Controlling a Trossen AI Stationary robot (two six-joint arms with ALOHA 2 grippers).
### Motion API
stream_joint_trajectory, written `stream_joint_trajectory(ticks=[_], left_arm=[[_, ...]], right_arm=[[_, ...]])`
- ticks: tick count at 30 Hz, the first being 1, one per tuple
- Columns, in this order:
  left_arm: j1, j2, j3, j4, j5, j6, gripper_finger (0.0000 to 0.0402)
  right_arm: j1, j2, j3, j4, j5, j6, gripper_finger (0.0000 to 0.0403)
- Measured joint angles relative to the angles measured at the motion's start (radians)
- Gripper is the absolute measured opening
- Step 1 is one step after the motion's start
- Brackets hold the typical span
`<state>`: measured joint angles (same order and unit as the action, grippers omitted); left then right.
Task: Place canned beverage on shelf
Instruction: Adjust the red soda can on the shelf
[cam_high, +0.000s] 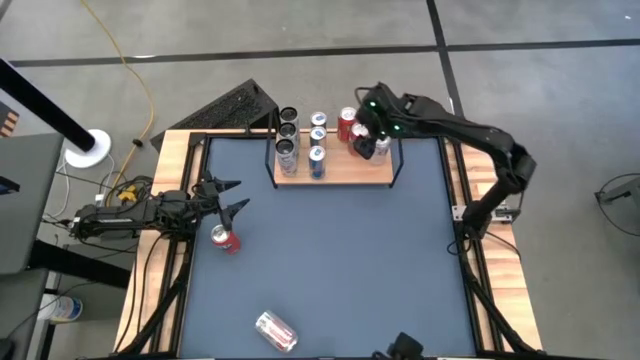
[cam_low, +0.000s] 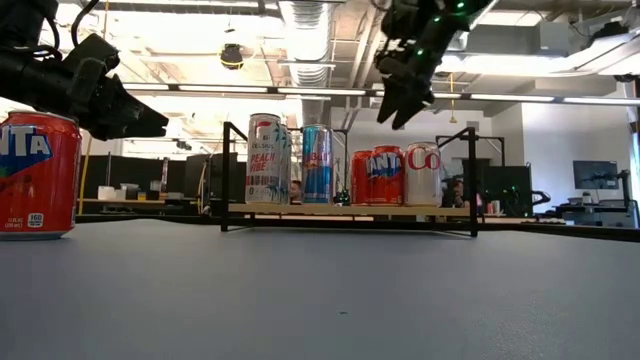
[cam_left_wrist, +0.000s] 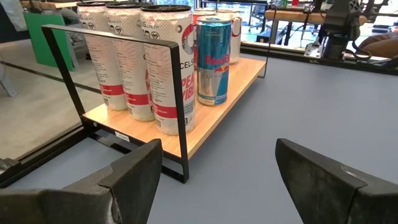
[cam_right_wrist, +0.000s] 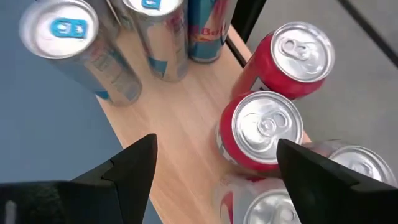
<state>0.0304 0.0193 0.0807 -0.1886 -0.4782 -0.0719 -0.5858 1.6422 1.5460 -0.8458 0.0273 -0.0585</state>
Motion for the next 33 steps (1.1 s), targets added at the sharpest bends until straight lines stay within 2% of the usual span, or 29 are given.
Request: stream_joint_trajectory(ticks=[9, 21, 33], left_arm=[[0.000, 0.000, 0.000, 0.000, 0.000, 0.000, 0.0300], [0.000, 0.000, 0.000, 0.000, 0.000, 0.000, 0.0300], [0.000, 0.000, 0.000, 0.000, 0.000, 0.000, 0.0300]], right_arm=[[-0.012, 0.112, 0.072, -0.053, 0.047, -0.029, 0.0317], [-0.050, 0.108, 0.073, -0.060, 0.054, -0.021, 0.0317], [-0.059, 0.132, 0.066, -0.063, 0.007, -0.021, 0.0316]])
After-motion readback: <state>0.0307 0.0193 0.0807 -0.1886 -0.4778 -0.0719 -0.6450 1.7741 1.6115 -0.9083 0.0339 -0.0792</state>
